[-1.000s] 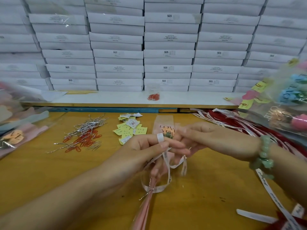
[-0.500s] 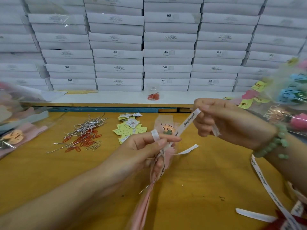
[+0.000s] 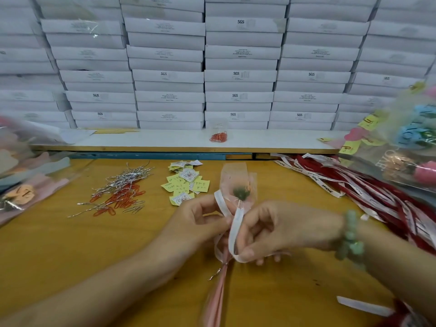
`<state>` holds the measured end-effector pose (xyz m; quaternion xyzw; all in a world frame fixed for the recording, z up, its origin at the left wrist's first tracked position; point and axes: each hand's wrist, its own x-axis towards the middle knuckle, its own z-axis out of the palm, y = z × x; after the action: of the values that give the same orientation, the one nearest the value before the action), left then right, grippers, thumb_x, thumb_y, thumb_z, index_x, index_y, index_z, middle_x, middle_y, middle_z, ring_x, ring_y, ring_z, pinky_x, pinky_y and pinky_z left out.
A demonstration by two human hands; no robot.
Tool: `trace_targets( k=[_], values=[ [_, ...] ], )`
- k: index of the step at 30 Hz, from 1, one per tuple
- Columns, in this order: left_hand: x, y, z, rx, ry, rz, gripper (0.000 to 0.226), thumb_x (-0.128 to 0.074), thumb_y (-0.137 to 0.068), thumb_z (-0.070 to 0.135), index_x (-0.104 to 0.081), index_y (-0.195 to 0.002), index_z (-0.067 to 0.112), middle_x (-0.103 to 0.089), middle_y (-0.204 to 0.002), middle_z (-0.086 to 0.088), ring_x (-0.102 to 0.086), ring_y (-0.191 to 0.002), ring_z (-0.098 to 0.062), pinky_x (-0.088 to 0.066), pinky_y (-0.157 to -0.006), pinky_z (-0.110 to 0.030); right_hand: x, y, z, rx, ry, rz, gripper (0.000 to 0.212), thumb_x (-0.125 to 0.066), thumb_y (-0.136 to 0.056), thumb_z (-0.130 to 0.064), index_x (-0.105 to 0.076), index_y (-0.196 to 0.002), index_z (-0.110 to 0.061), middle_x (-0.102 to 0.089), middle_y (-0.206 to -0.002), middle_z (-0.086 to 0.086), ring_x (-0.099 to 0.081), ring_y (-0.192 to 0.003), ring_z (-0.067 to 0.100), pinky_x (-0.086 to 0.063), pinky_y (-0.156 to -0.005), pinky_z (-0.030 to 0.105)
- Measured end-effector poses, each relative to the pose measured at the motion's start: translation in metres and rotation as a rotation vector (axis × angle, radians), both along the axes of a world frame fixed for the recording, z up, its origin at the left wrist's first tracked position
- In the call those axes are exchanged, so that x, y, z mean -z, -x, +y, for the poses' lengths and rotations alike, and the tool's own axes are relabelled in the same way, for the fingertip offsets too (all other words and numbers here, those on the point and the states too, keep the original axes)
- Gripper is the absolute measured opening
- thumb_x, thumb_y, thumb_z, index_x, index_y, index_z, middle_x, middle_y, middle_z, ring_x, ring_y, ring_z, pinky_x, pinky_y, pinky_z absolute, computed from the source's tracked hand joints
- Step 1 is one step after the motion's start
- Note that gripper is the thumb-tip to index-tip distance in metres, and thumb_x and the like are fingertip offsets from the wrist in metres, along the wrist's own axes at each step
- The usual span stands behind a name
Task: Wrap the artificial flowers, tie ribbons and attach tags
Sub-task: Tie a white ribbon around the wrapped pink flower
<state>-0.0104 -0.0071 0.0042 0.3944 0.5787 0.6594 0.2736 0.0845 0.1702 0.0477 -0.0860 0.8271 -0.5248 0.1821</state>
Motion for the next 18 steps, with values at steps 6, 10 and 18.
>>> trace_targets(
  k=[6,10,18],
  values=[
    [0.009,0.004,0.001,-0.118,-0.016,-0.004,0.021,-0.079,-0.075,0.011,-0.073,-0.095,0.016,-0.073,-0.099,-0.013,-0.067,-0.091,-0.03,-0.056,-0.08,-0.033,0.037,0.002,-0.022,0.378,0.023,0.265,0.038,-0.079,-0.078,-0.012,-0.048,-0.092,0.005,-0.07,-0.07,0.002,-0.061,-0.053,0.01,-0.041,-0.038,0.018],
    [0.009,0.004,0.001,-0.071,-0.003,0.016,0.02,-0.076,-0.071,0.011,-0.074,-0.09,0.017,-0.074,-0.091,-0.012,-0.068,-0.083,-0.027,-0.058,-0.071,-0.03,0.044,0.003,-0.023,0.456,0.022,0.422,0.033,-0.08,-0.075,-0.012,-0.049,-0.086,-0.012,-0.068,-0.072,0.004,-0.06,-0.054,0.01,-0.037,-0.034,0.019],
    [0.007,0.004,-0.002,-0.068,-0.021,-0.001,0.019,-0.082,-0.064,0.018,-0.075,-0.082,0.015,-0.073,-0.082,-0.014,-0.068,-0.072,-0.025,-0.058,-0.059,-0.03,0.045,0.005,-0.021,0.46,-0.133,0.618,0.017,-0.08,-0.076,-0.012,-0.063,-0.076,-0.015,-0.064,-0.081,-0.002,-0.064,-0.076,0.017,-0.054,-0.068,0.035]
  ],
)
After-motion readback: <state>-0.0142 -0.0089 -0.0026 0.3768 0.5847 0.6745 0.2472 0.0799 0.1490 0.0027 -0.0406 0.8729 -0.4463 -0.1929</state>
